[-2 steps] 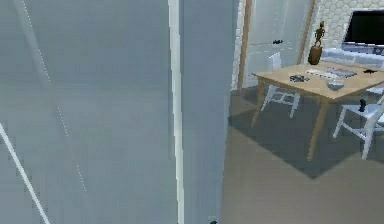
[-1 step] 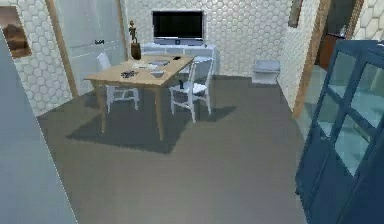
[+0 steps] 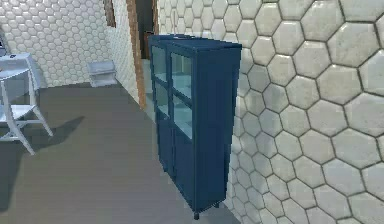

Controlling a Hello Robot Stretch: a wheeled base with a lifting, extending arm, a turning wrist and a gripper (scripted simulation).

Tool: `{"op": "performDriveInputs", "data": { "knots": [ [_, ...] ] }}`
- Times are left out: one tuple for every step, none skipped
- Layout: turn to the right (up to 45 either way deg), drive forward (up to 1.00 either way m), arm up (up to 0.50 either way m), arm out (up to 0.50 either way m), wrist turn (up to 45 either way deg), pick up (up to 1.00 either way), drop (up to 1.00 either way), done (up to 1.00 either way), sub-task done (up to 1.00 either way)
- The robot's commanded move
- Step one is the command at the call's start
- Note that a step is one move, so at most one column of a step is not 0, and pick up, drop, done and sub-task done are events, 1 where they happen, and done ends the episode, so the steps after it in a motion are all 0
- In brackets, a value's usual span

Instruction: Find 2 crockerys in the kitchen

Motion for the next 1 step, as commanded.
{"op": "performDriveInputs", "data": {
  "knots": [
    [3.0,0.00,0.00,0.00,0.0,0.00,0.00,0.00,0.00]
  ]
}}
